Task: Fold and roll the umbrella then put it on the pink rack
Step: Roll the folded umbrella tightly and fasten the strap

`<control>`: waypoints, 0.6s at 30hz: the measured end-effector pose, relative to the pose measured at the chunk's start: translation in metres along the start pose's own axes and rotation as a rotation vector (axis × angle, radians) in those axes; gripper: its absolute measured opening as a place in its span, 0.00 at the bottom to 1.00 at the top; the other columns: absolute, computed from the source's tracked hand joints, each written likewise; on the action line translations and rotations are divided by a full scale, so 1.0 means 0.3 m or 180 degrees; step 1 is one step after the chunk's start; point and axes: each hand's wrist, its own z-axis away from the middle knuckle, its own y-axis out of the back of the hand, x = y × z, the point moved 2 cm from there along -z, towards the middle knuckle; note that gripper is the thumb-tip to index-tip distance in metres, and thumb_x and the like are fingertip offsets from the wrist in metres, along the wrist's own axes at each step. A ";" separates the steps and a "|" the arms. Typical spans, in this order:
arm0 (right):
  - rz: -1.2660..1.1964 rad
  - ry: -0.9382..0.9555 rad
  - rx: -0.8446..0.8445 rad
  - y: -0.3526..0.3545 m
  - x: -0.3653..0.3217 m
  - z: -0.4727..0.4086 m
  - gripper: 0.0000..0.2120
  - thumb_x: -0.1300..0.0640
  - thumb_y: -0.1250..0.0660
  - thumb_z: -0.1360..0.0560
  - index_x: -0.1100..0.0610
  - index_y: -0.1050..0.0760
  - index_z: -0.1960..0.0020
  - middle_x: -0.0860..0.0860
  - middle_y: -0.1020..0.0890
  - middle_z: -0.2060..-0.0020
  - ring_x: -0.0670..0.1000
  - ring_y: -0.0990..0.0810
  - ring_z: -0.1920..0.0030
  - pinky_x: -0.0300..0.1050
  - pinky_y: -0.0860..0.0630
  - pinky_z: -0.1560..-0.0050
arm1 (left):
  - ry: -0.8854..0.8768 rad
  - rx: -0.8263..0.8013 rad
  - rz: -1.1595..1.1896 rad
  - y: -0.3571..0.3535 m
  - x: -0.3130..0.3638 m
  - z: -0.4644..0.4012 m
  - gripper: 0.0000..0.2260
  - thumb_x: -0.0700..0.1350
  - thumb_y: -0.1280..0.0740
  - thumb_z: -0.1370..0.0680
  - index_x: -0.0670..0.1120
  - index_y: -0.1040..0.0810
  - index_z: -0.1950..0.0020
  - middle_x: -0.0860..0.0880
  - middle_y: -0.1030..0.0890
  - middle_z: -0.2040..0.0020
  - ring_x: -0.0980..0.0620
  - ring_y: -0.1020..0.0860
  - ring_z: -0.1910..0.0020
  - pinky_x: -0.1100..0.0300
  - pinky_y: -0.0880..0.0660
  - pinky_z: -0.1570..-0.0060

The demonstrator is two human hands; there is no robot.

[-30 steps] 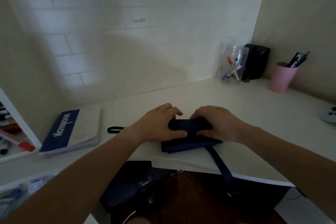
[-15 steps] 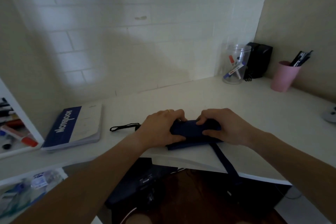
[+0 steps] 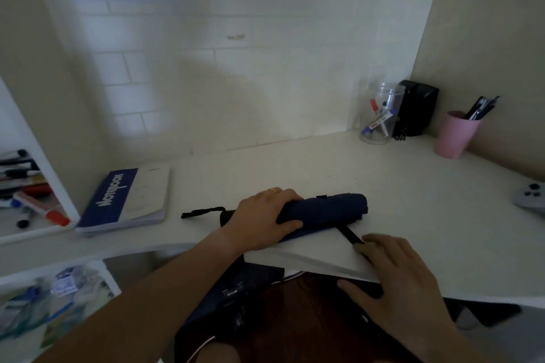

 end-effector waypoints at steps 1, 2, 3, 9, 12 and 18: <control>0.0080 0.0048 0.0125 -0.012 -0.002 0.026 0.24 0.50 0.18 0.37 0.58 0.16 0.44 0.52 0.17 0.46 0.55 0.19 0.47 0.54 0.18 0.51 | -0.0057 0.0059 -0.0073 -0.005 0.010 0.006 0.18 0.58 0.33 0.21 0.55 0.26 0.33 0.52 0.19 0.44 0.52 0.21 0.48 0.52 0.23 0.49; 0.0135 0.0136 0.0212 -0.020 -0.011 0.039 0.22 0.59 0.17 0.39 0.59 0.15 0.46 0.53 0.16 0.49 0.56 0.18 0.50 0.53 0.18 0.54 | -0.0123 0.0117 -0.0168 -0.011 0.020 0.012 0.18 0.57 0.33 0.21 0.54 0.27 0.34 0.52 0.18 0.46 0.51 0.21 0.50 0.52 0.24 0.51; 0.0157 0.0244 0.0229 -0.025 -0.025 0.041 0.22 0.66 0.18 0.40 0.60 0.15 0.47 0.53 0.15 0.50 0.56 0.18 0.52 0.52 0.17 0.55 | -0.0187 0.0175 -0.0272 -0.017 0.030 0.017 0.17 0.57 0.33 0.21 0.53 0.27 0.34 0.51 0.18 0.48 0.50 0.21 0.52 0.52 0.24 0.53; 0.0083 0.0583 -0.0054 -0.018 -0.056 0.015 0.26 0.69 0.18 0.44 0.57 0.14 0.47 0.49 0.14 0.53 0.50 0.19 0.53 0.41 0.19 0.55 | -0.0338 0.0396 -0.0757 -0.039 0.073 0.034 0.16 0.57 0.37 0.21 0.52 0.30 0.37 0.50 0.20 0.53 0.48 0.23 0.54 0.52 0.28 0.54; -0.0036 0.0865 -0.0068 0.007 -0.058 -0.003 0.26 0.68 0.16 0.48 0.54 0.13 0.52 0.46 0.13 0.57 0.49 0.18 0.59 0.38 0.19 0.62 | -0.0314 0.0406 -0.0854 -0.045 0.096 0.037 0.17 0.57 0.39 0.21 0.52 0.31 0.35 0.49 0.21 0.51 0.46 0.23 0.52 0.51 0.28 0.51; -0.0269 0.1073 0.0404 0.122 -0.147 -0.121 0.13 0.62 0.27 0.34 0.48 0.15 0.53 0.44 0.13 0.58 0.46 0.15 0.61 0.41 0.18 0.63 | -0.0409 0.0211 -0.0818 -0.046 0.152 0.079 0.19 0.60 0.40 0.22 0.53 0.32 0.35 0.50 0.23 0.47 0.46 0.25 0.51 0.49 0.28 0.50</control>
